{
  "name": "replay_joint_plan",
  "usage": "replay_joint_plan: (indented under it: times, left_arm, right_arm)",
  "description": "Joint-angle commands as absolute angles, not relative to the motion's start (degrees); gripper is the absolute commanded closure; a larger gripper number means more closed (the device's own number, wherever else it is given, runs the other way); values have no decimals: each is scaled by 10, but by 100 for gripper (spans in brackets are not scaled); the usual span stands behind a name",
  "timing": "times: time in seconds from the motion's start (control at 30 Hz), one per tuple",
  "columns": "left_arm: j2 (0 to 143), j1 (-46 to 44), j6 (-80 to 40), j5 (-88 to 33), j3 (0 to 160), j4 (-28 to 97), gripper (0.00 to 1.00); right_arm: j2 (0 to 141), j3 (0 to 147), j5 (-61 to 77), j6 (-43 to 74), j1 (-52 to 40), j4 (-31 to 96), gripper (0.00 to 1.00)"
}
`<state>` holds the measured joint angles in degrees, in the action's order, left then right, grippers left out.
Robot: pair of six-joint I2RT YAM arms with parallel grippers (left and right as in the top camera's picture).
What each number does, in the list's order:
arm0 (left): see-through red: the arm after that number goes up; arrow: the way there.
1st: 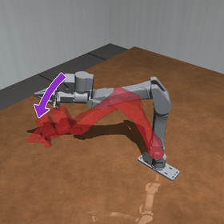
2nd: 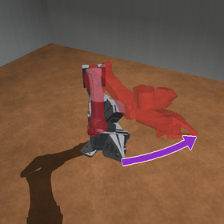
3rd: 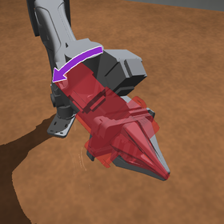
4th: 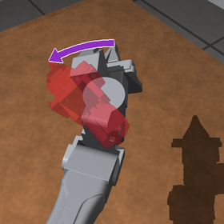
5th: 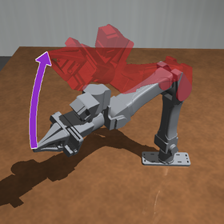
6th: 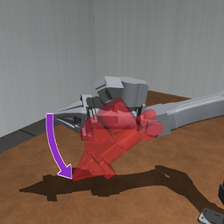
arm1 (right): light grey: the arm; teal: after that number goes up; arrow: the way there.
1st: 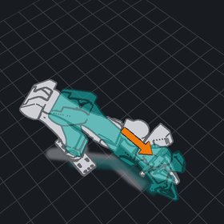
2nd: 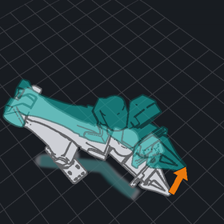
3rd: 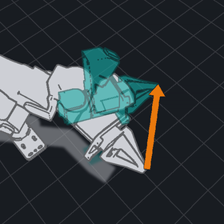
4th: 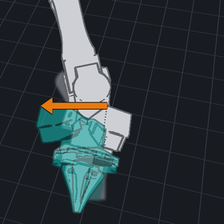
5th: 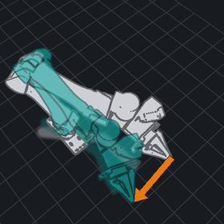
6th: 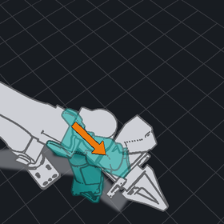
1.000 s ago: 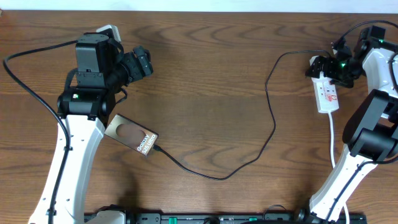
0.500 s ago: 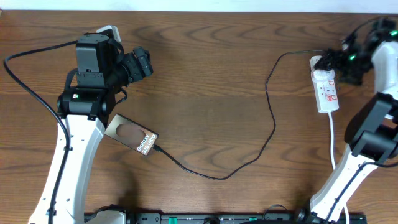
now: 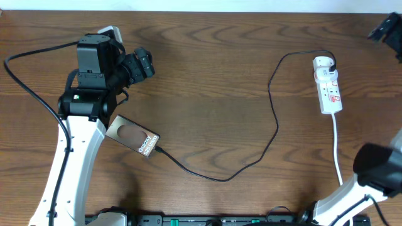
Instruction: Plug charger to phone and switch on socket
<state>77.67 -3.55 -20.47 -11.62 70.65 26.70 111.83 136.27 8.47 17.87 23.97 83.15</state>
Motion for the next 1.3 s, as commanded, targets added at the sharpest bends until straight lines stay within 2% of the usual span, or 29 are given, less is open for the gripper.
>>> replay_joint_plan:
  times: [0.0,0.57,0.7,1.1,1.27]
  left_arm:
    - [775,-37,-191,-106,711,268,9]
    - [772,-37,-191,-106,711,270,9]
    - [751,-37,-191,-106,710,308,9]
    - [539,-37,-191,-75,580,325,9]
    - [423,-37,-191,-31,462,230,9]
  right_arm:
    - [1106,1367,74,206,236,834,1]
    - [1104,1367,74,206,236,834,1]
    - [1104,1367,74,206,236,834,1]
    - [1104,1367,74,206,236,834,1]
    - [1104,1367,74,206,236,834,1]
